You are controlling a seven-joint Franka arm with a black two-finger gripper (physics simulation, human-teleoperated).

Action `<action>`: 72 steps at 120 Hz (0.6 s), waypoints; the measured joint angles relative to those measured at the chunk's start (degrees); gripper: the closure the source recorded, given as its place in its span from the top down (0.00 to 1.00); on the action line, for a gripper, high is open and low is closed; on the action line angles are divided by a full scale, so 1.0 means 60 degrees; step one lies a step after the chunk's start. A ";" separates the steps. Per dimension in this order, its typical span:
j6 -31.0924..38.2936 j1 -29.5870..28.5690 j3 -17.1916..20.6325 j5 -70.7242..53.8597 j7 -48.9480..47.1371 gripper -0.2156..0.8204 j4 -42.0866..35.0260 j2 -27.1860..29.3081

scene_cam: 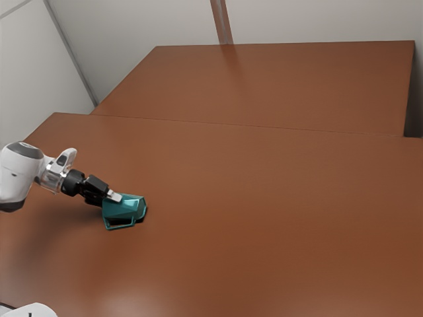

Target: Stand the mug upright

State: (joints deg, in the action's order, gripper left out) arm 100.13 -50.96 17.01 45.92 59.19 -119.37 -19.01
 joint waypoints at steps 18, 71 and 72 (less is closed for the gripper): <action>-0.0164 -0.0054 0.0046 0.0016 0.0057 0.18 0.0024 0.0120; -0.0433 0.0003 0.0372 0.0050 0.0282 0.05 0.0028 0.1200; -0.0421 0.0009 0.0395 0.0040 0.0283 0.05 0.0028 0.1252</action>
State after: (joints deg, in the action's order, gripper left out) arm 97.60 -50.91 19.37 46.16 60.89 -119.21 -11.50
